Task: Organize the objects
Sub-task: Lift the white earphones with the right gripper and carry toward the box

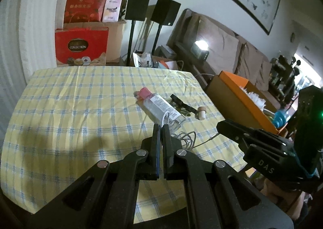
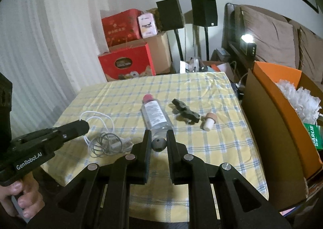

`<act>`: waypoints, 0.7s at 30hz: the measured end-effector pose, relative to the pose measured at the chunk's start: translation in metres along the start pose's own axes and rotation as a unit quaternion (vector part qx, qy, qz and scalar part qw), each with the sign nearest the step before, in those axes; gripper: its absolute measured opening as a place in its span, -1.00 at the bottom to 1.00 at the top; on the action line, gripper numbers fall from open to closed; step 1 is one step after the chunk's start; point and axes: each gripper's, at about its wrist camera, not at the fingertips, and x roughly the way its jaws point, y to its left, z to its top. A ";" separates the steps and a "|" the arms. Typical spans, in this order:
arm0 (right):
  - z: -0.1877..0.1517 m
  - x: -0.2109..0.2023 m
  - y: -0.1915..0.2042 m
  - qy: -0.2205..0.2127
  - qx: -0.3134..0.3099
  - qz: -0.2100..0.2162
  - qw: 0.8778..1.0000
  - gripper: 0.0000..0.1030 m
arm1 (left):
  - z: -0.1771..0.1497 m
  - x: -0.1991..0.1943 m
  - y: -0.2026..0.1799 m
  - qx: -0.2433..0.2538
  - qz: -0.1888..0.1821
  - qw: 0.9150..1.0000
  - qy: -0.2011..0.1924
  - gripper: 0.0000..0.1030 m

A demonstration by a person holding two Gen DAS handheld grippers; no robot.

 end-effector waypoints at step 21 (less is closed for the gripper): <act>0.009 -0.039 -0.003 -0.022 0.015 0.070 0.997 -0.74 | 0.017 -0.044 -0.039 0.033 0.013 0.998 -0.053 -0.96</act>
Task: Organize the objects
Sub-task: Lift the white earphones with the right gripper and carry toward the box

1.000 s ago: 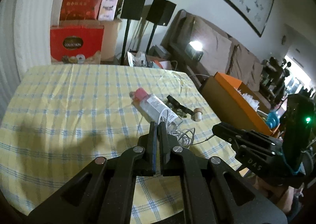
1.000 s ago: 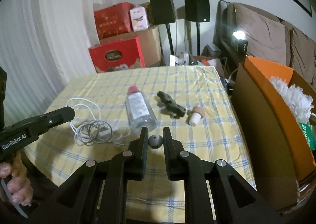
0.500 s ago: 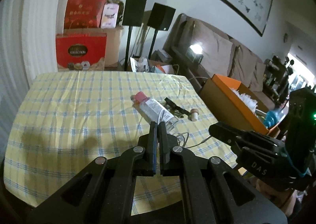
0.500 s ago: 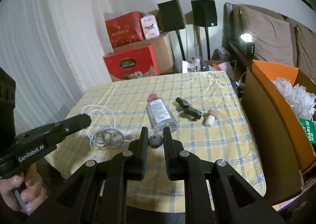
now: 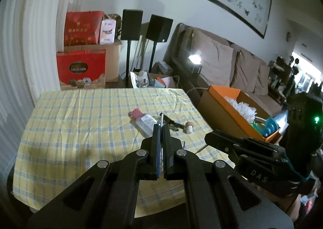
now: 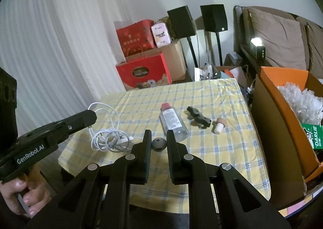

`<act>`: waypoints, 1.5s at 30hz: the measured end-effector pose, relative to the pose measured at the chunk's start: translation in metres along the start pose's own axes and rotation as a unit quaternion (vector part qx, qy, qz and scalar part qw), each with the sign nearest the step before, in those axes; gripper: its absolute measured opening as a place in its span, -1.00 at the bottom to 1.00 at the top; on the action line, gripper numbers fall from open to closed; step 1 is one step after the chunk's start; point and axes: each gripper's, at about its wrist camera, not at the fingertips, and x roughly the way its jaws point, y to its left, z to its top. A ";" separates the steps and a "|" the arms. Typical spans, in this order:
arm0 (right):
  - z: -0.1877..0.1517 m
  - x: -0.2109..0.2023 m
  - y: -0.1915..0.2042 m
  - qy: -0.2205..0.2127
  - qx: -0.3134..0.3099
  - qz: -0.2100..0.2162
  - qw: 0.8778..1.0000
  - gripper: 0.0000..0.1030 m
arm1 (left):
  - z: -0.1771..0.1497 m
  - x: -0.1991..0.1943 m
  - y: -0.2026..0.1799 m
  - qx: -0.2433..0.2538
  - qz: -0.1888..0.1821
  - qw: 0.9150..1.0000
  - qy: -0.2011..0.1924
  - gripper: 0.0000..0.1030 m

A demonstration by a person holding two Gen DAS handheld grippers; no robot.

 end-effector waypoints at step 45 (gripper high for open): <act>0.013 -0.072 -0.035 -0.044 -0.042 0.018 0.998 -0.74 | 0.012 -0.016 -0.081 0.037 -0.020 0.999 -0.020 -0.97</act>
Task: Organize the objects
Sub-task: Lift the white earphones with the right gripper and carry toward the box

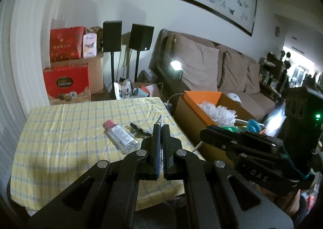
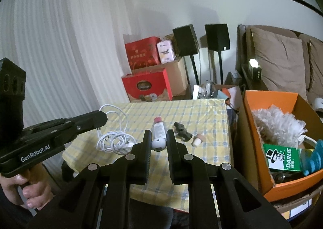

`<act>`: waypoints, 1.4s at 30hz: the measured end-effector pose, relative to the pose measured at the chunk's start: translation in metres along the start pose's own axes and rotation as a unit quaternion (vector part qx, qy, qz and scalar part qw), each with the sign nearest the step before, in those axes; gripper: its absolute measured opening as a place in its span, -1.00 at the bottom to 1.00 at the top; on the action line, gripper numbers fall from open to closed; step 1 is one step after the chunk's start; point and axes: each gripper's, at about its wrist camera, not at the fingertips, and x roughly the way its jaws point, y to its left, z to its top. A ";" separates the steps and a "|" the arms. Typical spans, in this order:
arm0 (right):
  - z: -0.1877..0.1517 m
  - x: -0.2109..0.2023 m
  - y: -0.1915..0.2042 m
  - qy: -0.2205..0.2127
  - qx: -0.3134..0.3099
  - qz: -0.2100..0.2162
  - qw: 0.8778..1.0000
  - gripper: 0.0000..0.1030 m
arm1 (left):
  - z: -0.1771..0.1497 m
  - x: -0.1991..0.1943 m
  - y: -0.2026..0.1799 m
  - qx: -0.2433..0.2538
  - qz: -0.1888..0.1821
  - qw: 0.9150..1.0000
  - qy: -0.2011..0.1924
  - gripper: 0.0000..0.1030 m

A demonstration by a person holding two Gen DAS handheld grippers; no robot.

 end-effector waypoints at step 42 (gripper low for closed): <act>0.030 -0.059 -0.032 -0.047 0.014 -0.006 0.999 -0.74 | 0.021 -0.001 -0.037 0.005 -0.026 1.000 -0.014 -0.97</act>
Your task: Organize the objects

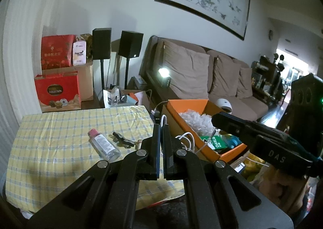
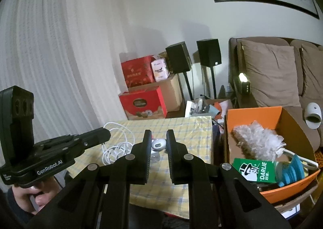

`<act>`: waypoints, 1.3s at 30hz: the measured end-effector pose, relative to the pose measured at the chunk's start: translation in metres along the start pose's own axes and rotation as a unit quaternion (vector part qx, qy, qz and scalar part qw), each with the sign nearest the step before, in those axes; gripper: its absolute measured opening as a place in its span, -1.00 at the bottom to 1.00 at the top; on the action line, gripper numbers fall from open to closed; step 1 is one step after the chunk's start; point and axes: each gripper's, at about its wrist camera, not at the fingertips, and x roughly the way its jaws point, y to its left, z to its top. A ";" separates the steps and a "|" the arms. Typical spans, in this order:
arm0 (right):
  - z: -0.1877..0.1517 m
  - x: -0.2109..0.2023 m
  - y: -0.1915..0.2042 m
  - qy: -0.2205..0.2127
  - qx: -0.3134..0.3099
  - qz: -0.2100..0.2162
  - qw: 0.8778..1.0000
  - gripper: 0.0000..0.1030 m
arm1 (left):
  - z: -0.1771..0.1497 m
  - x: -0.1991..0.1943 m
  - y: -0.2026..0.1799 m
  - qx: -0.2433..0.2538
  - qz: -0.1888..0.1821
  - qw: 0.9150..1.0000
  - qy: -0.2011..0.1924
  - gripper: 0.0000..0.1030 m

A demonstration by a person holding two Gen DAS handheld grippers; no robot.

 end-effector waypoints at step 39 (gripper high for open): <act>0.010 -0.017 -0.021 -0.013 -0.002 -0.045 0.999 -0.74 | 0.017 0.011 -0.038 0.035 -0.015 0.999 -0.022 -0.96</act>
